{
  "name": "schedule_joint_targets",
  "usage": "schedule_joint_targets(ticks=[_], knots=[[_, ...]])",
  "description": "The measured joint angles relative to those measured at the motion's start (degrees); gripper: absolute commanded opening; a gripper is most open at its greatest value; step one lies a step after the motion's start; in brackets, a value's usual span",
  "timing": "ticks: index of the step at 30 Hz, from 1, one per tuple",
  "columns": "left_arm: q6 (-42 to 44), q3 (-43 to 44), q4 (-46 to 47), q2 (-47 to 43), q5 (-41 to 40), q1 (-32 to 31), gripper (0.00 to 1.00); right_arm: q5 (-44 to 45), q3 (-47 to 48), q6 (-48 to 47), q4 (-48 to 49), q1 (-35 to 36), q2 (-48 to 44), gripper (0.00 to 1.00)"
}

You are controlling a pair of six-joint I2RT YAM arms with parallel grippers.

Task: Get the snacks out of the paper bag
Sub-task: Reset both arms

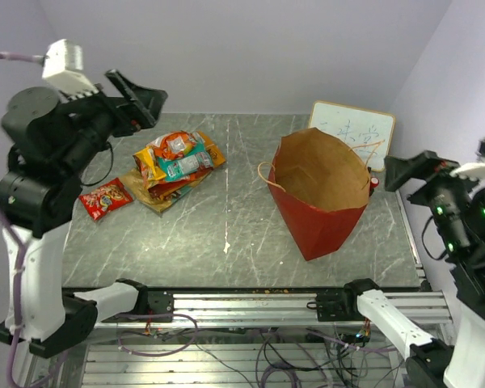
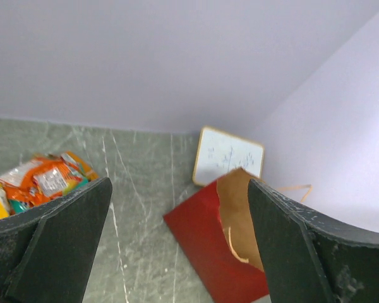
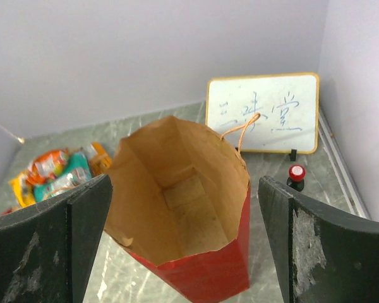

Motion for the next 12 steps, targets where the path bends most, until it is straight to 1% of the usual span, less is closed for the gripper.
schedule_joint_targets(ticks=[3,6,12], knots=[[0.09,2.21,-0.33,-2.29,-4.02,0.00,0.99,2.75,2.01,2.93,-0.63,-0.02,-2.75,1.00],[0.09,2.56,-0.46,-5.05,-7.96,0.00,0.99,4.33,4.13,4.70,-0.68,-0.02,-4.02,1.00],[0.11,3.08,-1.92,-7.19,-12.33,0.00,1.00,6.23,4.68,8.22,-0.85,-0.02,-3.48,1.00]])
